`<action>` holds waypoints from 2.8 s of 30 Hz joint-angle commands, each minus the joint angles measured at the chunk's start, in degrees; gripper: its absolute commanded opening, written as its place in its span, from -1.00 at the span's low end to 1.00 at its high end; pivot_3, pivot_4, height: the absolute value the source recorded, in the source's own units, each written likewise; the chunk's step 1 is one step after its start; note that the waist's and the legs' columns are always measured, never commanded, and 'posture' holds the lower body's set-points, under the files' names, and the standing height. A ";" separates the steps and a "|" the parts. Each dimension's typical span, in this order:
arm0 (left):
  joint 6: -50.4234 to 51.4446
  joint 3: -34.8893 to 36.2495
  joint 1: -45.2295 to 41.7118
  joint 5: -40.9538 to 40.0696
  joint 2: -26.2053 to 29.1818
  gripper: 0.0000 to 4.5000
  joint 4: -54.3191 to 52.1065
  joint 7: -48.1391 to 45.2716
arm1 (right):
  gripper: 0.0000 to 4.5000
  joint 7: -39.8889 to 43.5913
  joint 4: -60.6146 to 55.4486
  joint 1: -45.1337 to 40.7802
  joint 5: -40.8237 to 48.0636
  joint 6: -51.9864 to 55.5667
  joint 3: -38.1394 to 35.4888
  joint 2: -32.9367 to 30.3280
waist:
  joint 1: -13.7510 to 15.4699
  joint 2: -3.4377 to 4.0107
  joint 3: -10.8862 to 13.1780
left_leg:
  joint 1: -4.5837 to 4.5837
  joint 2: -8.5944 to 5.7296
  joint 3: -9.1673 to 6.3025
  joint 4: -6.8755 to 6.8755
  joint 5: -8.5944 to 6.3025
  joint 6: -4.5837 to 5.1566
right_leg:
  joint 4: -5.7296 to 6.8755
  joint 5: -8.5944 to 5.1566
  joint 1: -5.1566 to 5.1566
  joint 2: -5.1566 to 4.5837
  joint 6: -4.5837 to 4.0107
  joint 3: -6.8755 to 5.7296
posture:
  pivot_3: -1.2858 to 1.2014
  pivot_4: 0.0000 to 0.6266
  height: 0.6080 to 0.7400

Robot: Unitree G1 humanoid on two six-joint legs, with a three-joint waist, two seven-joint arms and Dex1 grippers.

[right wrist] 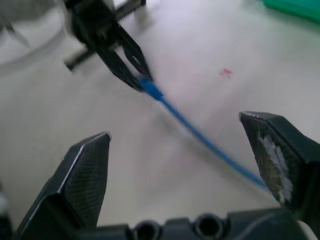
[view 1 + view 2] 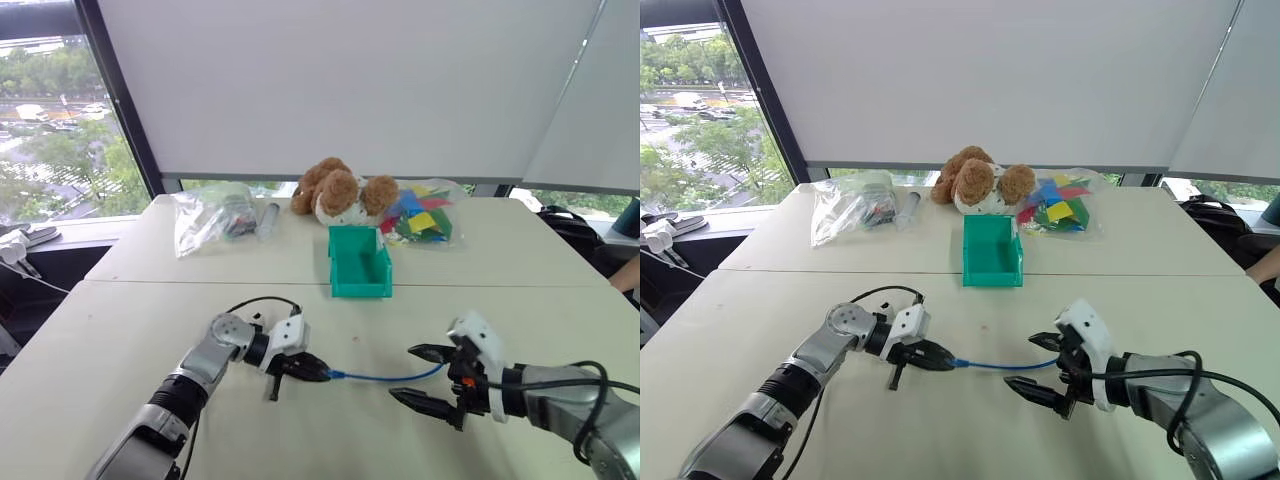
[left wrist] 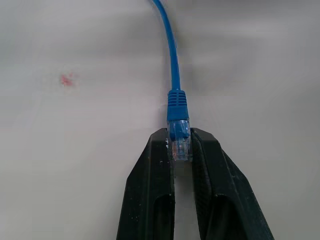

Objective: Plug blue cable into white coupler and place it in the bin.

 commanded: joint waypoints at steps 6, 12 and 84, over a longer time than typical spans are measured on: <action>-0.61 4.57 -3.49 -3.80 -3.40 -0.97 -6.07 3.07 | 1.00 -14.42 0.42 -2.05 13.83 7.73 -4.59 11.52 | -0.70 0.02 -0.02 | 0.05 0.01 0.03 -0.06 -0.01 0.01 | 0.02 0.00 -0.03 0.04 0.01 0.01 | 0.03 -0.52 1.00; 0.51 4.48 -3.33 -4.22 -3.75 -0.97 -7.99 3.23 | 1.00 -25.49 7.49 -9.54 17.92 8.19 -4.76 19.56 | -0.50 0.05 -0.02 | 0.04 0.01 0.03 -0.06 0.00 0.00 | 0.06 0.00 -0.06 0.09 0.01 0.00 | 0.03 -0.52 1.00; 0.40 15.83 6.93 0.00 8.70 0.63 7.69 19.94 | -1.00 -24.03 12.91 -23.57 14.84 -3.74 13.12 7.19 | -1.35 0.06 0.02 | 0.00 0.00 0.03 -0.22 -0.01 0.00 | 0.02 -0.01 -0.16 -0.09 0.02 0.00 | 0.03 -0.52 1.00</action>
